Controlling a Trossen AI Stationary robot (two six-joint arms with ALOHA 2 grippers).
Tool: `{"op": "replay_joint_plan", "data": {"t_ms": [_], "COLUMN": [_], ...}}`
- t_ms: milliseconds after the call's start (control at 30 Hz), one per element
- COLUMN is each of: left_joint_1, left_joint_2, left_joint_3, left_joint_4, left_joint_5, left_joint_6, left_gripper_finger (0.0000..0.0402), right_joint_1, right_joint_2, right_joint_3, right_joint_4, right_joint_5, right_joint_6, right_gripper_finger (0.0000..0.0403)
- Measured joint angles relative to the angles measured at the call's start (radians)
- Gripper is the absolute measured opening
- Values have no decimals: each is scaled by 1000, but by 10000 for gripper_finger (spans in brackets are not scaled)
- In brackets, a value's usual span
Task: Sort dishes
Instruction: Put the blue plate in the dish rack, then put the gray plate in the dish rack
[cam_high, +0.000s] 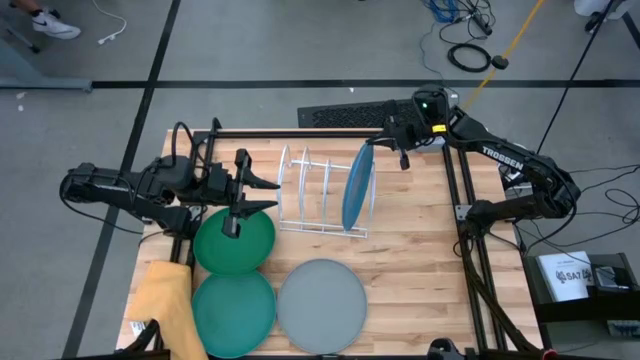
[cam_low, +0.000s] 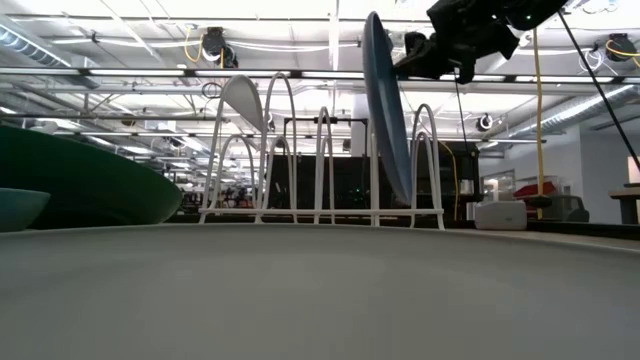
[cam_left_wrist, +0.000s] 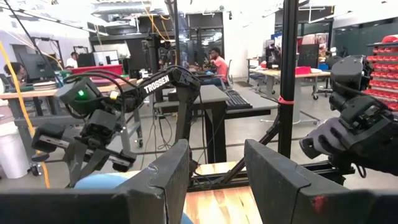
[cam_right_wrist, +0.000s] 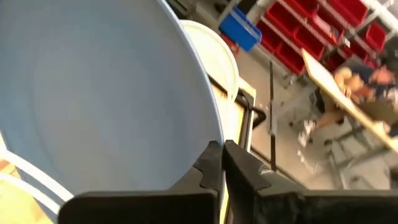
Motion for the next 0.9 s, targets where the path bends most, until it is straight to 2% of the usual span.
{"op": "replay_joint_plan", "data": {"t_ms": [133,600,733,900], "left_joint_1": [0,0,0,0], "left_joint_2": [0,0,0,0], "left_joint_3": [0,0,0,0], "left_joint_4": [0,0,0,0], "left_joint_5": [0,0,0,0], "left_joint_6": [0,-6,-6,-6], "left_gripper_finger": [157,157,157,157], "right_joint_1": [0,36,67,125], "right_joint_2": [0,0,-7,-51], "right_joint_3": [0,0,0,0], "right_joint_4": [0,18,57,187], "right_joint_5": [53,50,50,50], "right_joint_6": [72,113,113,183], "right_gripper_finger": [29,149,164,167]}}
